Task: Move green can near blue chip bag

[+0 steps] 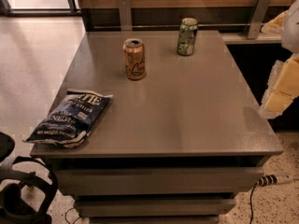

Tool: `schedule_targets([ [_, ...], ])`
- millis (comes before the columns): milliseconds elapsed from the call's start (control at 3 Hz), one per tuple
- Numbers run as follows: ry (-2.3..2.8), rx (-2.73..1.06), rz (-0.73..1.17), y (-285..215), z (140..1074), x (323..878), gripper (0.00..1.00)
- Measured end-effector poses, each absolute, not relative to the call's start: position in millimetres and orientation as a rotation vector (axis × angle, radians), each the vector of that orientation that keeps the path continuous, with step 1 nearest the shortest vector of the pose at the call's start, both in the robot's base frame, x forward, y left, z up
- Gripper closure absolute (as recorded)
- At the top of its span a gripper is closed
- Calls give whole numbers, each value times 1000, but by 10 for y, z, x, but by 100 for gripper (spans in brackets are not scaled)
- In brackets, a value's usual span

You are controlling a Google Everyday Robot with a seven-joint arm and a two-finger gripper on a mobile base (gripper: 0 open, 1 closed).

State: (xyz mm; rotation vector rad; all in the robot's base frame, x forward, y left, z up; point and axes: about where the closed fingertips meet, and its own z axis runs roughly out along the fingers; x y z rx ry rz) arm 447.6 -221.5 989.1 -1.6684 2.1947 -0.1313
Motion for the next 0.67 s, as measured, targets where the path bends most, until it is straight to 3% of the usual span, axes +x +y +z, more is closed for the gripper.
schedule_targets([
  [667,2172,-1331,-71,-2524,9841,4998,0],
])
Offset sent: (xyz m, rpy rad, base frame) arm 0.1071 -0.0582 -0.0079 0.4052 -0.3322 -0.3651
